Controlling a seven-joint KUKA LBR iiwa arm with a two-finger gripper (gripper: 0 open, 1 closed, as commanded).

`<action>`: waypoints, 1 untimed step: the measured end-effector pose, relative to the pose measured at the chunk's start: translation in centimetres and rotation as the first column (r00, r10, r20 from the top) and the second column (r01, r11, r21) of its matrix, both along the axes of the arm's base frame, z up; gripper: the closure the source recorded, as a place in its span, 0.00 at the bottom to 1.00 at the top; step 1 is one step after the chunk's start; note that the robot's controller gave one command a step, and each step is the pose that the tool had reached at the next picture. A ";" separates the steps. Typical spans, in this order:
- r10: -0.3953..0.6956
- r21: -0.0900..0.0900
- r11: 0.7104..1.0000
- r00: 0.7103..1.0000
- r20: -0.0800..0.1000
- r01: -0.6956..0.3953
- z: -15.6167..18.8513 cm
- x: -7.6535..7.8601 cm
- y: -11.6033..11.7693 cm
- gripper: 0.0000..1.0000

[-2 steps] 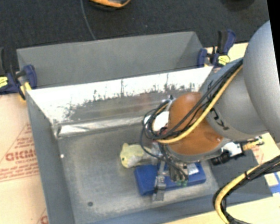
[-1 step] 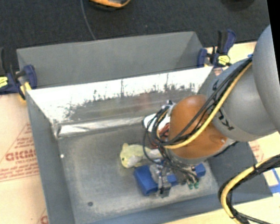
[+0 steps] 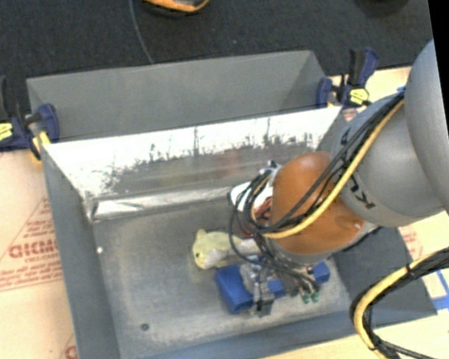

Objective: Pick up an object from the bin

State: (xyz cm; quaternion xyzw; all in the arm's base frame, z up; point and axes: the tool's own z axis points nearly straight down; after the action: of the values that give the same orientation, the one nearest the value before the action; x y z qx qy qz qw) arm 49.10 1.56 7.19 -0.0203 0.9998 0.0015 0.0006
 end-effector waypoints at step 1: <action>-0.002 0.000 1.000 1.000 0.002 0.002 1.7 0.0 0.0 1.00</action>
Offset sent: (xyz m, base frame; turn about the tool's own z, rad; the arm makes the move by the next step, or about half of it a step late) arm -0.0007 0.0000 0.0823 0.0010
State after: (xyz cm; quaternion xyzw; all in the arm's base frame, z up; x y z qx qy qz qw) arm 49.10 1.53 8.86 -0.0193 0.9998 0.0014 0.0015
